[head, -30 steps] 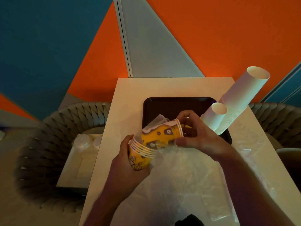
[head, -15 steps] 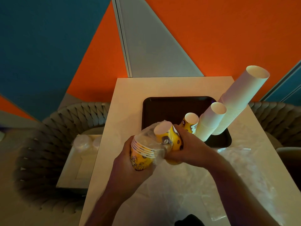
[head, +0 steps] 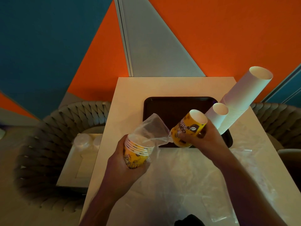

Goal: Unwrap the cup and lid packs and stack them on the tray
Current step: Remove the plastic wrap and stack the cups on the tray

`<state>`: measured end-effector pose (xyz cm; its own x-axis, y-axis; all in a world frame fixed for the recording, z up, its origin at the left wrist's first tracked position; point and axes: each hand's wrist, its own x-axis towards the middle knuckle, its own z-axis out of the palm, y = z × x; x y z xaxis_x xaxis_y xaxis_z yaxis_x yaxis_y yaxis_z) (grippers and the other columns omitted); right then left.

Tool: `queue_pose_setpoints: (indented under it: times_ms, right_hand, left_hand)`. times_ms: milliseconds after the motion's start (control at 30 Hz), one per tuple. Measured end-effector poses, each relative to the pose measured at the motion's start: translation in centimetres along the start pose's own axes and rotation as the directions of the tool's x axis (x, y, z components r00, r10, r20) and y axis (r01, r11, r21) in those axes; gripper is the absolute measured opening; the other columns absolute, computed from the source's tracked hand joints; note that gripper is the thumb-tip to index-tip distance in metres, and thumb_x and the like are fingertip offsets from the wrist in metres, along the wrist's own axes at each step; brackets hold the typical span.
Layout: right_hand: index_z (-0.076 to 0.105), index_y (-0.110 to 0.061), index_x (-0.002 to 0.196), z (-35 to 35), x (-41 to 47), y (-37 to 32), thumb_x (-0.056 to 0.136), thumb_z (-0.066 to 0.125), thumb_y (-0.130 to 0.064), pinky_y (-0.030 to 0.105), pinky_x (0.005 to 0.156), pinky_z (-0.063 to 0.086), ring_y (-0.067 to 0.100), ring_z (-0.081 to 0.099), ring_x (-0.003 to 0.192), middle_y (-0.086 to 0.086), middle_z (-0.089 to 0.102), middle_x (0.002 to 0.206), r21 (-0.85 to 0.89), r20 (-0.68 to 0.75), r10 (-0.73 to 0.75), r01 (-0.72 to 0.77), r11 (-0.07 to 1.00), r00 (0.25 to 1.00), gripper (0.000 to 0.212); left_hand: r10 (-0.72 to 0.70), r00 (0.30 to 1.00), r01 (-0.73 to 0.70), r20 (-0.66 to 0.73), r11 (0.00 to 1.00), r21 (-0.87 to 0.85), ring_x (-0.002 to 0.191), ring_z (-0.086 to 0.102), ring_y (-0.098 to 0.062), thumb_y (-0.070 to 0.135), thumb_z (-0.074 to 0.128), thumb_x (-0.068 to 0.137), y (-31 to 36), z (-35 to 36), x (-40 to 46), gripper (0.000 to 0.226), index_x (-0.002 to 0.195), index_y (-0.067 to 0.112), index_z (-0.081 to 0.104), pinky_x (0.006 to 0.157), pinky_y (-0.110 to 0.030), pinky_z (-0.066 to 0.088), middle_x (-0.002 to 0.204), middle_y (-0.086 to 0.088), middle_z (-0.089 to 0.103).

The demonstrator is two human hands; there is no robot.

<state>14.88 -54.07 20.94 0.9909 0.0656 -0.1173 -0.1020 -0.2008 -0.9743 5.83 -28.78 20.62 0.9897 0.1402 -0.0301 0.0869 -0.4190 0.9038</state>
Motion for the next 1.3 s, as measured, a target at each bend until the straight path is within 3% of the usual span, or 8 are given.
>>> queue_pose_setpoints:
  times_ms: [167,333,467,667,967,1133,1200,1300]
  right_hand:
    - [0.046,-0.035,0.127,-1.3,1.0,-1.4,0.071,0.091,-0.027,0.015,0.074,0.057,0.001,0.067,0.101,-0.012,0.066,0.115,-0.142,-0.199,-0.184,0.157,0.977,0.963,0.072]
    - [0.031,-0.032,0.134,-1.8,2.6,-1.7,0.079,0.086,-0.018,0.010,0.072,0.055,0.012,0.065,0.104,-0.008,0.052,0.126,-0.308,-0.206,-0.290,0.220,0.926,0.935,0.080]
    - [0.035,-0.030,0.126,-1.4,3.9,-0.4,0.082,0.083,-0.022,0.035,0.080,0.059,0.022,0.065,0.104,0.001,0.058,0.121,-0.387,-0.193,-0.294,0.203,0.900,0.936,0.066]
    - [0.042,-0.024,0.118,-0.8,4.8,2.4,0.084,0.081,-0.021,0.048,0.077,0.057,0.027,0.060,0.098,0.001,0.055,0.112,-0.513,-0.145,-0.232,0.127,0.849,0.962,0.052]
    - [0.046,-0.025,0.123,-1.4,4.5,3.6,0.086,0.077,-0.016,0.043,0.085,0.052,0.023,0.055,0.103,-0.008,0.048,0.117,-0.599,-0.033,-0.090,0.052,0.799,0.995,0.049]
    - [0.054,-0.021,0.121,-1.8,4.3,2.8,0.080,0.080,-0.013,0.041,0.100,0.040,0.034,0.048,0.124,0.004,0.042,0.143,-0.716,-0.042,-0.163,0.084,0.693,0.986,0.049]
    - [0.058,-0.018,0.114,-1.3,3.7,1.9,0.080,0.079,-0.010,0.035,0.094,0.034,0.033,0.048,0.119,0.005,0.047,0.136,-0.701,-0.093,-0.278,0.135,0.700,0.956,0.041]
    - [0.063,-0.020,0.092,0.1,2.0,-0.6,0.083,0.075,-0.005,0.028,0.080,0.046,0.016,0.058,0.095,-0.009,0.059,0.102,-0.544,-0.086,-0.355,0.254,0.800,0.931,0.021]
  left_hand:
    - [-0.006,1.000,0.006,-0.002,1.000,-0.011,0.100,0.062,0.009,0.018,0.090,0.069,-0.3,0.0,0.1,0.078,0.132,0.035,0.047,0.074,-0.005,0.049,0.109,0.036,0.061]
    - [-0.010,1.000,0.010,-0.021,1.000,-0.020,0.103,0.062,0.008,0.017,0.090,0.068,-0.6,-0.4,0.2,0.081,0.134,0.035,0.047,0.075,-0.006,0.050,0.112,0.035,0.061]
    - [-0.010,1.000,0.010,-0.019,1.000,-0.021,0.101,0.065,0.004,0.018,0.091,0.068,-0.7,-0.3,0.1,0.080,0.135,0.032,0.049,0.076,-0.009,0.052,0.112,0.029,0.064]
    - [-0.022,1.000,0.022,-0.004,1.000,-0.020,0.100,0.063,0.007,0.018,0.090,0.068,-0.9,-0.3,-0.3,0.082,0.135,0.034,0.046,0.074,-0.006,0.050,0.107,0.025,0.066]
    - [0.031,1.000,-0.031,-0.002,0.999,-0.027,0.098,0.064,0.007,0.016,0.091,0.068,-0.9,-0.3,-0.2,0.089,0.130,0.047,0.035,0.073,-0.010,0.053,0.109,0.037,0.059]
    - [0.090,0.996,-0.090,0.009,0.996,-0.025,0.092,0.069,-0.001,0.012,0.090,0.068,-0.9,0.1,-0.2,0.094,0.110,0.067,0.027,0.070,-0.017,0.057,0.106,0.030,0.064]
    - [0.112,0.994,-0.112,0.009,0.994,-0.020,0.091,0.070,-0.004,0.012,0.090,0.068,-1.0,0.2,-0.2,0.094,0.110,0.067,0.027,0.070,-0.020,0.058,0.106,0.026,0.064]
    - [0.123,0.992,-0.123,0.021,0.992,-0.012,0.092,0.069,-0.005,0.014,0.090,0.069,-0.9,0.3,-0.2,0.092,0.110,0.067,0.026,0.071,-0.024,0.059,0.109,0.025,0.063]
